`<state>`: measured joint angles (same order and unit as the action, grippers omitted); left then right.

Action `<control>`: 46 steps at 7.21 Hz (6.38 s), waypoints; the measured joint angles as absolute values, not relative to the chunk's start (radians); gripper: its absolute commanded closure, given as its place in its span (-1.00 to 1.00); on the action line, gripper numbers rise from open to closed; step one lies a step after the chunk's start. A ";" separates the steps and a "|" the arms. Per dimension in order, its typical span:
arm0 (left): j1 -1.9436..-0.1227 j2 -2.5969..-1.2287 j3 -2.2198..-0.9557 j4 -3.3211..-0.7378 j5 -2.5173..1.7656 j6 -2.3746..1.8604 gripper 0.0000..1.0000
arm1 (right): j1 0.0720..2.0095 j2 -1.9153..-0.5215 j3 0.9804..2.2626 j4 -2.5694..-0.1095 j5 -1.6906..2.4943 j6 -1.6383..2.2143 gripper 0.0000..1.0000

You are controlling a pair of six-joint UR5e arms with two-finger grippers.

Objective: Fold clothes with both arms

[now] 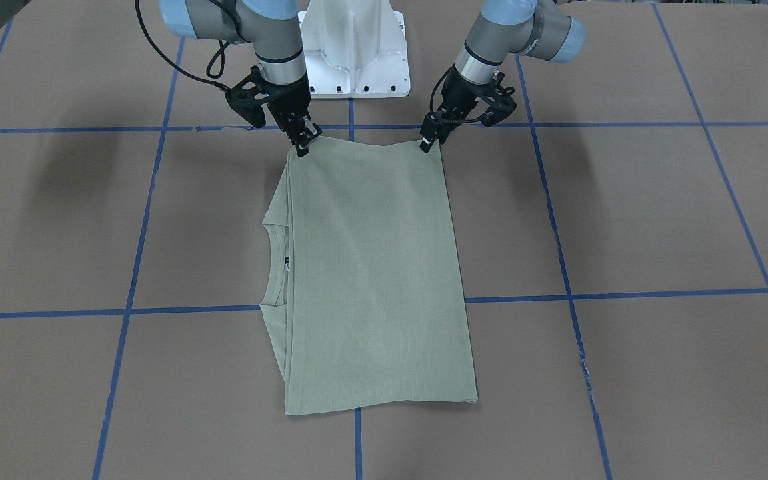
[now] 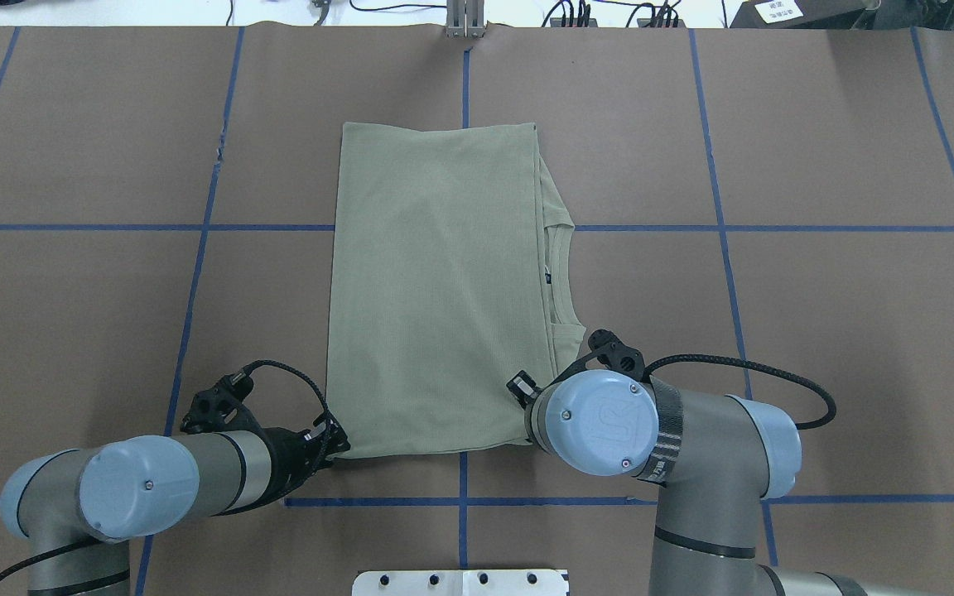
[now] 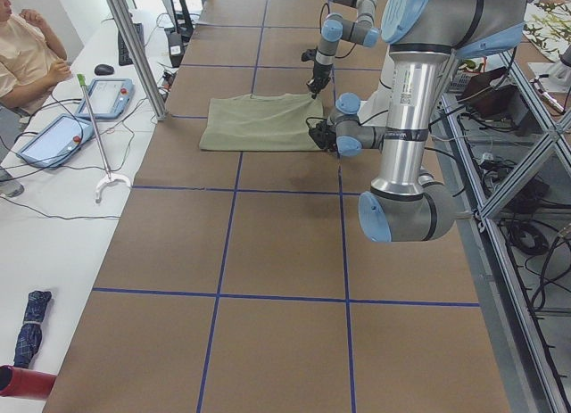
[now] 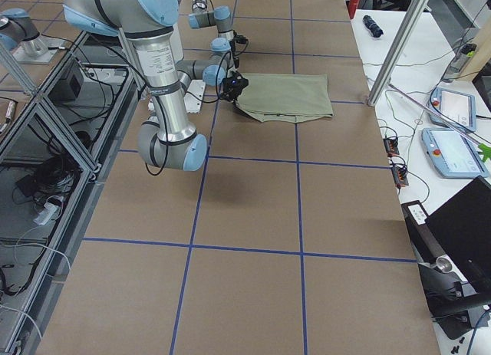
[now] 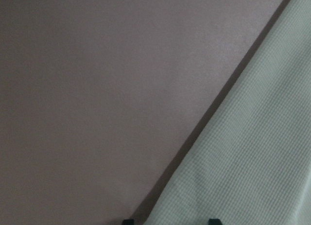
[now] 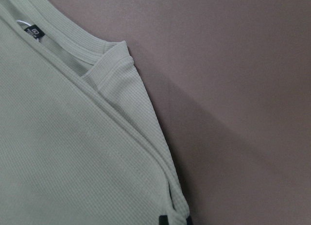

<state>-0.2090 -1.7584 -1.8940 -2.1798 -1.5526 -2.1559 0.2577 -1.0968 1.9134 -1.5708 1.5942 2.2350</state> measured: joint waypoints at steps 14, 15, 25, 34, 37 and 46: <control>-0.300 -1.730 -2.236 -2.096 -1.559 -2.147 1.00 | 0.409 -1.169 2.168 -1.570 1.723 2.228 1.00; -0.359 -1.780 -2.185 -2.071 -1.560 -2.085 1.00 | 0.465 -1.126 2.103 -1.566 1.746 2.199 1.00; -0.709 -2.073 -1.572 -2.193 -1.563 -1.679 -0.98 | 0.715 -0.802 1.408 -1.381 1.780 1.844 -1.00; -1.265 -1.827 -1.457 -2.323 -2.169 -0.482 -0.99 | 1.312 -1.173 1.314 -1.242 2.284 0.676 -1.00; -1.415 -1.793 -1.487 -1.983 -2.277 -0.046 -0.99 | 1.422 -1.333 1.334 -1.266 2.378 0.290 -1.00; -1.497 -1.670 -1.683 -1.692 -2.352 0.002 -0.99 | 1.417 -1.441 1.712 -1.763 2.322 0.003 -1.00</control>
